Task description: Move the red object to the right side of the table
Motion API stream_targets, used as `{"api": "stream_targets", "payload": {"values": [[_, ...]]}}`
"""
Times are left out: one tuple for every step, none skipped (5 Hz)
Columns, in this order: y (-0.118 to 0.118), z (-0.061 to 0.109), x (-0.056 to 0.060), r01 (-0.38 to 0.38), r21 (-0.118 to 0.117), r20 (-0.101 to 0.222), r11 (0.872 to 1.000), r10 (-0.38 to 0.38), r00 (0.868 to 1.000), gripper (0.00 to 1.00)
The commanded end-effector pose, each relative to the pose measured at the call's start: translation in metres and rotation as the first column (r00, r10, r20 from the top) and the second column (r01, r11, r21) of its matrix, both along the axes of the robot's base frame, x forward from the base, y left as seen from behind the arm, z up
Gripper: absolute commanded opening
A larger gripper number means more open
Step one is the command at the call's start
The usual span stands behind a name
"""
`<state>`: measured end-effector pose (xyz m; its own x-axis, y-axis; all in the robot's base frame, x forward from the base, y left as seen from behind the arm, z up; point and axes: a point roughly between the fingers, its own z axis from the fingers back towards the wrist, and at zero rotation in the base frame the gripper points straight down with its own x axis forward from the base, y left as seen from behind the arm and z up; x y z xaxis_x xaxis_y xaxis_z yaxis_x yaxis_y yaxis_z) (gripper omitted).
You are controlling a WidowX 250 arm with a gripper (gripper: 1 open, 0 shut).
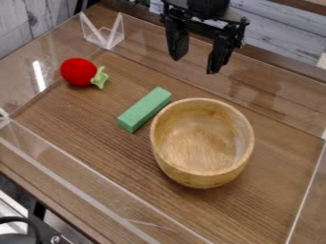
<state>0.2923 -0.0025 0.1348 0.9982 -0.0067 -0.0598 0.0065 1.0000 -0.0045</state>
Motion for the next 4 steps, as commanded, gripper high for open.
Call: {"api": "stream_targets", "payload": {"values": [[0.002,-0.008,-0.003,-0.012,-0.002,-0.033,1.0,0.012,0.999,1.0],[0.027,-0.01,-0.01,-0.055,-0.001,-0.035,0.999,0.055,0.998,1.0],[0.077,-0.002,-0.021,-0.115,0.004,-0.018,0.993,0.115,0.993,1.0],[0.127,0.004,-0.031,-0.171,0.01,0.0,0.985,0.171,0.985,1.0]]}}
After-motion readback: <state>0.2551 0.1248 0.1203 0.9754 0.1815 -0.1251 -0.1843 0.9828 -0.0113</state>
